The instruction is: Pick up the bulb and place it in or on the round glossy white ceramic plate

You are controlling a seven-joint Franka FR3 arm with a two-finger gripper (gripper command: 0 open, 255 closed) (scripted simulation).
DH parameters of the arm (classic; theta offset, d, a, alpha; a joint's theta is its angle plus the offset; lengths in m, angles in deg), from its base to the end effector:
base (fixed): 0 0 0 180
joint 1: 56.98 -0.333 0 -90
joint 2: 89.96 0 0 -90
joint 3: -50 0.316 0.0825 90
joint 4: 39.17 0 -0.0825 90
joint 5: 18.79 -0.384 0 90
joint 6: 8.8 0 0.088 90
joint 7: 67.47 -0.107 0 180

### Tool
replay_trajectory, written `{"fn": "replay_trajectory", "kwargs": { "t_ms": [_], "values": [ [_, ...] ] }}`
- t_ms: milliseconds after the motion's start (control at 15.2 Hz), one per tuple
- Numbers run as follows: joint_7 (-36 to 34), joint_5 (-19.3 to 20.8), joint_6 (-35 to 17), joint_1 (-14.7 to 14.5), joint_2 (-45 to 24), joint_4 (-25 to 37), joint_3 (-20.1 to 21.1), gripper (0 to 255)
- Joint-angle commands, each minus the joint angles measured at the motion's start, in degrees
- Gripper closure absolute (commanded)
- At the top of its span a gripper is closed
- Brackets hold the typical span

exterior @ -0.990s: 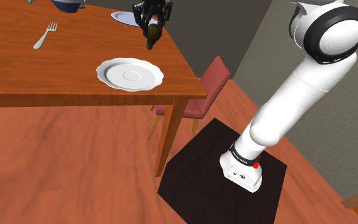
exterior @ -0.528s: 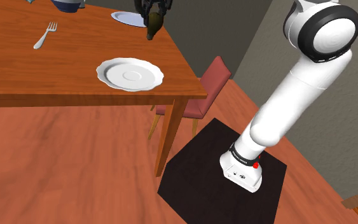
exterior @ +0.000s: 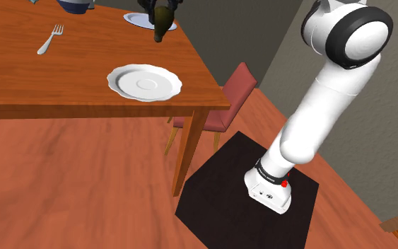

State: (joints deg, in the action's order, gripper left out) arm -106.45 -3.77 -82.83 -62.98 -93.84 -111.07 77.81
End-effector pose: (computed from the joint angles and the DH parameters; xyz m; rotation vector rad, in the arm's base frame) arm 0.4709 0.2606 0.7145 2.9354 -0.2358 0.1658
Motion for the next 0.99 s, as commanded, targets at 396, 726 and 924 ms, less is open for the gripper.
{"fn": "replay_trajectory", "kwargs": {
  "t_ms": [396, 726, 924],
  "values": [
    [-10.46, 4.29, 6.36, -8.47, -7.12, 9.90, 4.98, 255],
    [-10.49, 1.61, 0.53, -6.27, -3.32, 0.96, 4.45, 255],
    [-10.51, 0.46, -2.57, -5.45, -1.58, -3.56, 4.13, 255]
  ]
}}
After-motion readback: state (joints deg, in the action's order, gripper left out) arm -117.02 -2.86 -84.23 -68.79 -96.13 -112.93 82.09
